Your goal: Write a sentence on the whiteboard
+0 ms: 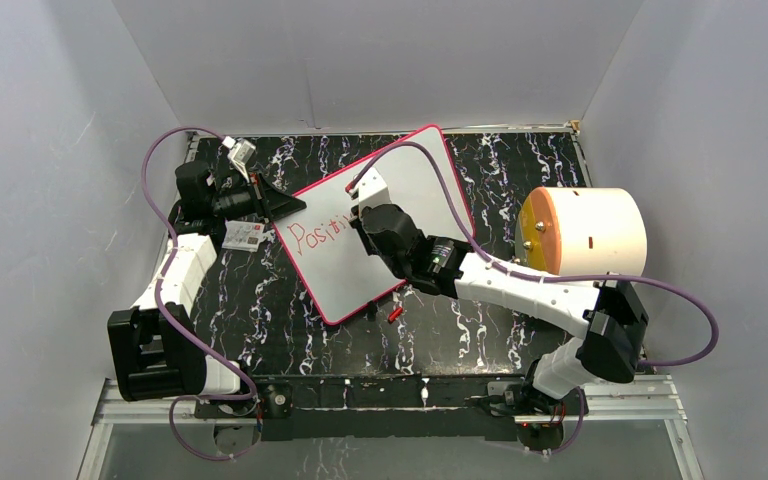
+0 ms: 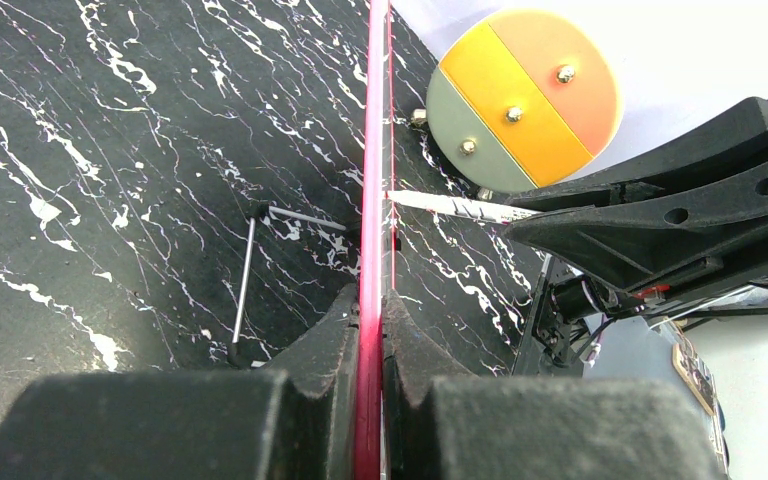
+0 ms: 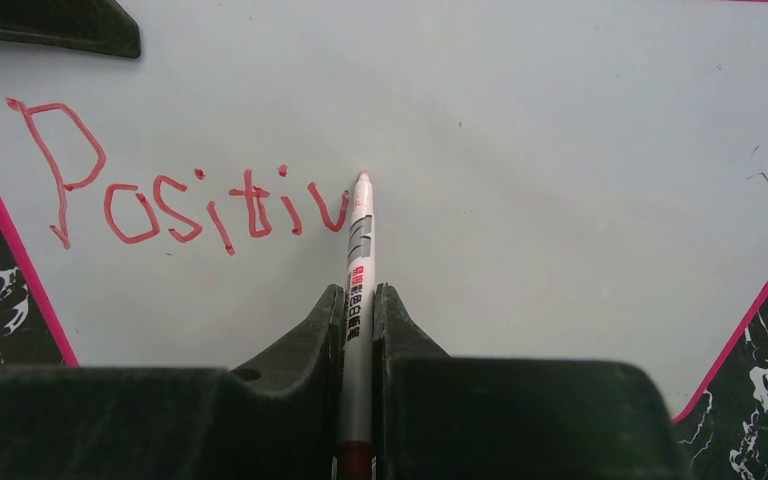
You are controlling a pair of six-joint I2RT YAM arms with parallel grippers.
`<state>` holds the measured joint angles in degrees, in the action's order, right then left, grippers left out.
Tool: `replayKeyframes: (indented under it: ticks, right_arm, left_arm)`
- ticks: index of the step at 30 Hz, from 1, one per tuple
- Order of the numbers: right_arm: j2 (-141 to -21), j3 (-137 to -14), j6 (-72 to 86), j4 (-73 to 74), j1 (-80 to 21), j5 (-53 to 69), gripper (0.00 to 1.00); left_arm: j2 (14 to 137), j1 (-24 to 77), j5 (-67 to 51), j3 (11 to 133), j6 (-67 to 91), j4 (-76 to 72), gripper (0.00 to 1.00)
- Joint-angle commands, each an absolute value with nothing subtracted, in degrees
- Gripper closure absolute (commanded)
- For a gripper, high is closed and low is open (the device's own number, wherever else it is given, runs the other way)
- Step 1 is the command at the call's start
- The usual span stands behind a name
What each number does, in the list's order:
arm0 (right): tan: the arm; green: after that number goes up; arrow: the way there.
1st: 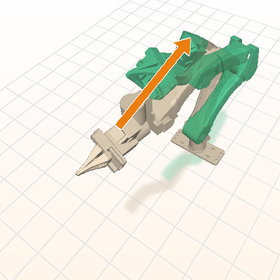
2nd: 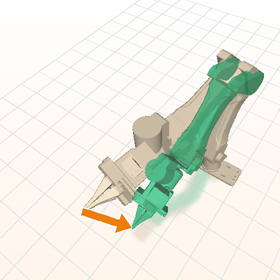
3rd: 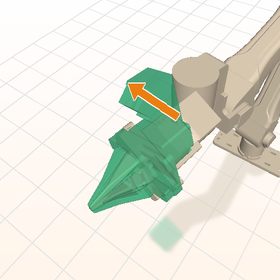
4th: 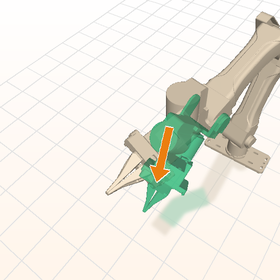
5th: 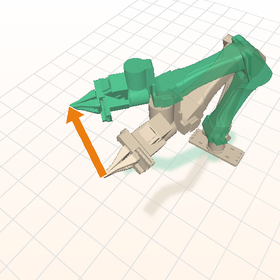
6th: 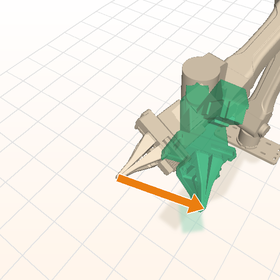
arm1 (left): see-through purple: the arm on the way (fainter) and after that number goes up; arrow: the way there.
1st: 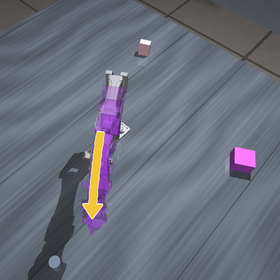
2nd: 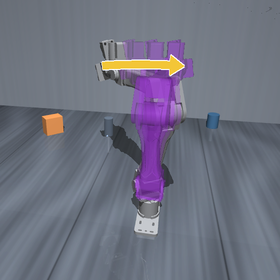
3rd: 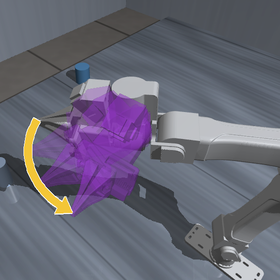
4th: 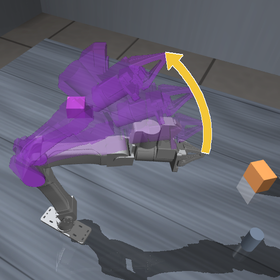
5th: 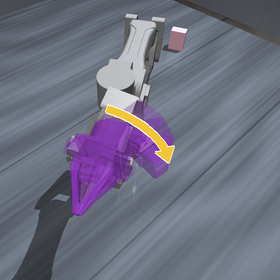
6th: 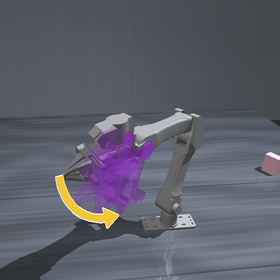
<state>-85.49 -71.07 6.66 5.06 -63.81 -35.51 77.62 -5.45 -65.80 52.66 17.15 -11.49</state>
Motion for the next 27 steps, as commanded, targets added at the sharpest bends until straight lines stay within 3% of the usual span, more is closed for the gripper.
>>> replayKeyframes:
  ticks: [1,27]
  right_arm:
    - [-84.7,-72.4,6.7,2.6,-63.4,-36.0,1.00]
    - [-82.6,-70.7,8.7,6.1,-63.4,-34.7,1.00]
  left_arm:
    - [79.3,-5.4,-59.5,52.1,12.0,-7.5,1.00]
    - [79.5,-5.4,-59.5,52.1,12.1,-7.5,1.00]
